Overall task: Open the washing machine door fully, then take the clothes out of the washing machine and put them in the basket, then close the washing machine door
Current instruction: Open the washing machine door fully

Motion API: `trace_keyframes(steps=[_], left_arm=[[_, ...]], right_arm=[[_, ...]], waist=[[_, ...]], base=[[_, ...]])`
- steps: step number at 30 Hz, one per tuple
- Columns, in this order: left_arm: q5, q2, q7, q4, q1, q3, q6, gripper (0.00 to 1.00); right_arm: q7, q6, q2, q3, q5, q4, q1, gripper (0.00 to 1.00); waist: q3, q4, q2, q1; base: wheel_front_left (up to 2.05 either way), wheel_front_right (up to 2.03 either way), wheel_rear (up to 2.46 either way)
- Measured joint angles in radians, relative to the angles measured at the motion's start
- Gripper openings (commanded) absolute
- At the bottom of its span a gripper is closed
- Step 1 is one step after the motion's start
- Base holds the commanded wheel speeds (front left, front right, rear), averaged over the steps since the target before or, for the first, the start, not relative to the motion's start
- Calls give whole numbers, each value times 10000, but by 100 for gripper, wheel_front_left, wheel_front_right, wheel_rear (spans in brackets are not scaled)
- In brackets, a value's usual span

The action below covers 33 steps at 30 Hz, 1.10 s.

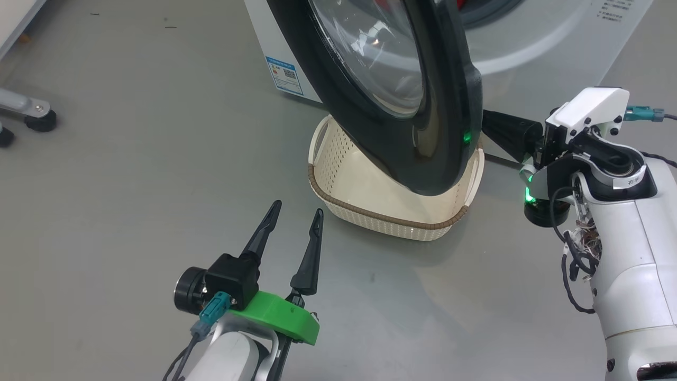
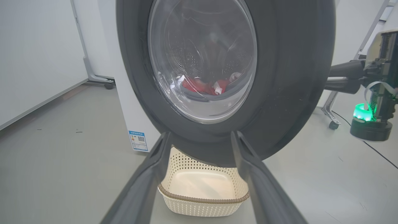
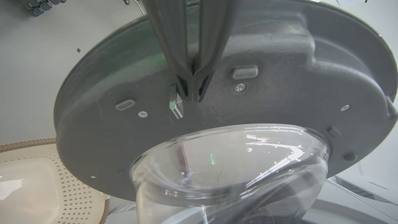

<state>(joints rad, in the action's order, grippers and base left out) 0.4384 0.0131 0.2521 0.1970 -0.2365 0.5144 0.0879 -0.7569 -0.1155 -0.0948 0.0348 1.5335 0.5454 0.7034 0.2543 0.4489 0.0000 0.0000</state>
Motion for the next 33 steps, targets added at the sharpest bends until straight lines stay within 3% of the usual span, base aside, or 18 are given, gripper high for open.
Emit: trace_keyframes(steps=[20, 33], left_arm=[[-276, -6, 0, 8, 234, -211, -52, 100], [-278, -6, 0, 6, 341, -211, -109, 100]], right_arm=[[-487, 13, 278, 1641, 658, -880, -949, 0], [-267, -4, 261, 3080, 1914, -1569, -1207, 0]], waist=[[-370, 200, 0, 0], [-460, 392, 0, 0]], base=[[0, 0, 0], [0, 0, 0]])
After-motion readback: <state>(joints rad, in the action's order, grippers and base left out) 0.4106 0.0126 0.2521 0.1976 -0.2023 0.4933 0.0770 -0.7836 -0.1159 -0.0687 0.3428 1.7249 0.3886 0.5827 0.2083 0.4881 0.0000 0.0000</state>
